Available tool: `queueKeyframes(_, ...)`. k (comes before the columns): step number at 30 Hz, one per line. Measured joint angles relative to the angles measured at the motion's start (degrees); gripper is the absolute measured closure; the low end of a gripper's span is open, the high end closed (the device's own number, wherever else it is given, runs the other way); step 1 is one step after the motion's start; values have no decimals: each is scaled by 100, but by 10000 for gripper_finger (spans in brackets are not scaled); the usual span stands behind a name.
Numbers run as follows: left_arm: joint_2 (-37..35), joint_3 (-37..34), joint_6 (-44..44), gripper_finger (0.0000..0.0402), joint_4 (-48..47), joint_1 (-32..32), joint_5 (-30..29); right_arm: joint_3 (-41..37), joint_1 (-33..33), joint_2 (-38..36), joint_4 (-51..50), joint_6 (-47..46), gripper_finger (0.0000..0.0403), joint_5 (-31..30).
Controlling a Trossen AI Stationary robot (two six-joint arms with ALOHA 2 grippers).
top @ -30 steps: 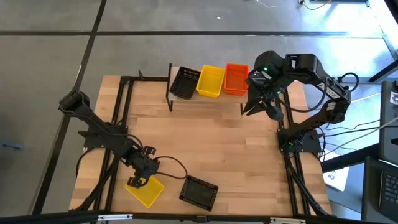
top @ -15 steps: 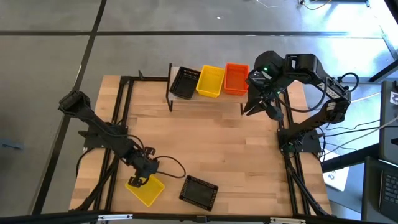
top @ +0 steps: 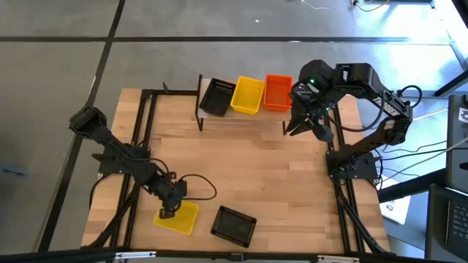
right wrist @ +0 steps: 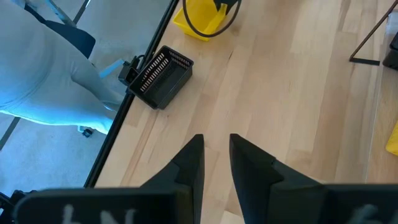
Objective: Stack baskets on shelf by color
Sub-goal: Stack the yellow basket on the yellow baskets on the shelf
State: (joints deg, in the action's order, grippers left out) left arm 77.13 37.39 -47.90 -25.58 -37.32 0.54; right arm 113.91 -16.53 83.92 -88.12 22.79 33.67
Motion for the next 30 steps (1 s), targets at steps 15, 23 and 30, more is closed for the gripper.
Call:
queueKeyframes(15,-1,0,-2,380,388,1,105,-2,1,0,0,0,330,-2)
queueKeyframes(23,-2,169,-450,399,359,390,209,-2,1,0,0,2,330,-14)
queueKeyframes(30,-331,910,-294,401,-144,912,231,-2,0,2,25,7,330,-312)
